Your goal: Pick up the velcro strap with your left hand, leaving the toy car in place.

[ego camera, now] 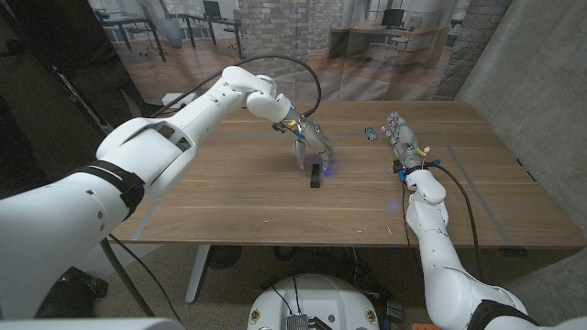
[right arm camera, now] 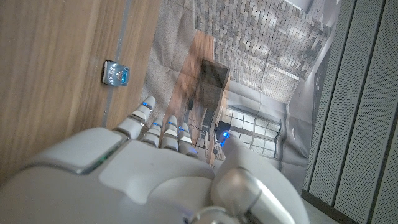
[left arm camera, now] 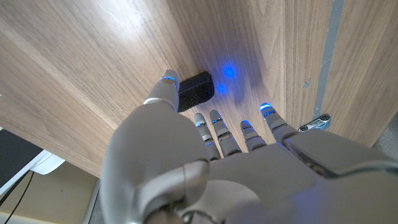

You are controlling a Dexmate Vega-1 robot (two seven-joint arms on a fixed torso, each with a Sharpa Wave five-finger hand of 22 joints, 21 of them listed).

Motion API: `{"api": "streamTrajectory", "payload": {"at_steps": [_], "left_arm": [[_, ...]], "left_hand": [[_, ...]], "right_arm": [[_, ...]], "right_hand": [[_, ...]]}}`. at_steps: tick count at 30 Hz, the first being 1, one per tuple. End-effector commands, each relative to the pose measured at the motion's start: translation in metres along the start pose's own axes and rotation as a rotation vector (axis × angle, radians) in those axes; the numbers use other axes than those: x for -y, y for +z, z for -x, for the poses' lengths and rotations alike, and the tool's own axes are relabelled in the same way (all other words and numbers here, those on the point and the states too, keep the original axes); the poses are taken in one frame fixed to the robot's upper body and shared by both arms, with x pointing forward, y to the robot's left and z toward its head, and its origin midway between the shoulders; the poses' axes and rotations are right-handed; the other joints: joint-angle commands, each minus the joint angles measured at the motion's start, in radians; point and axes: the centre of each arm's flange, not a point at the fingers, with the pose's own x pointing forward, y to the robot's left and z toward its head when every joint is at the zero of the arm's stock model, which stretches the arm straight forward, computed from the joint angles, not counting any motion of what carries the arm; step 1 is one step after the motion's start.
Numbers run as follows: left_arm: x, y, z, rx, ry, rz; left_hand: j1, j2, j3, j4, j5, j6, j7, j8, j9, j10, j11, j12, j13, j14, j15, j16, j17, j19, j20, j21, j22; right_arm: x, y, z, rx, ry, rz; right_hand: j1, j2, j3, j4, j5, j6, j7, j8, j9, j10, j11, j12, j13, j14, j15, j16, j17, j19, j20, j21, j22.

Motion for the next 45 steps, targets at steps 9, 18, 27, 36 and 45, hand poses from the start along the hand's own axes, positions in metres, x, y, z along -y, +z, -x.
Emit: {"api": "streamTrajectory", "payload": {"at_steps": [9, 18, 27, 36, 45], "left_arm": [[0.006, 0.004, -0.009, 0.021, -0.025, -0.004], [0.008, 0.004, -0.012, 0.023, -0.030, -0.006], [0.009, 0.005, -0.015, 0.027, -0.031, -0.012], [0.019, 0.009, -0.018, 0.013, 0.012, -0.052], [0.032, 0.016, -0.018, -0.010, 0.126, -0.120]], "left_hand": [[0.008, 0.011, -0.009, 0.002, 0.000, 0.021, -0.001, 0.011, 0.003, 0.018, -0.001, 0.012, 0.005, 0.010, -0.024, 0.003, 0.003, 0.006, -0.005, -0.002, 0.004], [0.011, 0.012, -0.015, 0.002, -0.001, 0.046, 0.001, 0.021, 0.003, 0.040, -0.004, 0.022, 0.008, 0.015, -0.026, 0.003, 0.003, 0.007, -0.004, -0.004, 0.004], [0.015, 0.015, -0.023, 0.002, -0.003, 0.081, 0.003, 0.037, 0.005, 0.073, -0.004, 0.036, 0.012, 0.030, -0.036, 0.006, 0.003, 0.010, -0.005, -0.005, 0.004], [0.037, 0.023, -0.031, -0.005, -0.006, 0.141, 0.009, 0.069, 0.009, 0.143, -0.008, 0.074, 0.029, 0.095, -0.056, 0.017, 0.004, 0.028, -0.010, -0.004, 0.005], [0.122, 0.057, -0.034, -0.018, -0.019, 0.292, 0.025, 0.152, 0.025, 0.281, -0.032, 0.183, 0.095, 0.261, -0.127, 0.043, 0.018, 0.098, -0.028, 0.023, 0.012]], "right_arm": [[0.002, -0.001, 0.001, 0.003, -0.010, 0.002], [0.003, -0.001, 0.001, 0.002, -0.012, 0.002], [0.005, -0.001, 0.002, 0.002, -0.016, 0.005], [0.006, -0.001, 0.002, 0.000, -0.019, 0.008], [0.007, -0.001, 0.002, -0.004, -0.020, 0.010]], "right_hand": [[-0.011, -0.004, 0.003, -0.010, 0.009, 0.003, 0.001, 0.003, 0.002, 0.005, 0.002, 0.002, 0.006, 0.008, 0.003, -0.003, 0.004, 0.012, 0.002, 0.001, 0.002], [-0.011, -0.004, 0.003, -0.010, 0.009, 0.003, 0.001, 0.003, 0.002, 0.005, 0.003, 0.002, 0.006, 0.008, 0.002, -0.003, 0.004, 0.013, 0.002, 0.001, 0.002], [-0.012, -0.004, 0.003, -0.011, 0.010, 0.004, 0.001, 0.003, 0.002, 0.005, 0.003, 0.002, 0.006, 0.008, 0.003, -0.003, 0.004, 0.013, 0.002, 0.001, 0.002], [-0.012, -0.004, 0.004, -0.012, 0.010, 0.003, 0.000, 0.003, 0.002, 0.004, 0.003, 0.001, 0.006, 0.008, 0.002, -0.004, 0.004, 0.013, 0.001, 0.001, 0.002], [-0.012, -0.004, 0.004, -0.013, 0.010, 0.003, 0.001, 0.002, 0.002, 0.004, 0.003, 0.001, 0.006, 0.008, 0.003, -0.003, 0.003, 0.013, 0.002, 0.001, 0.002]]}}
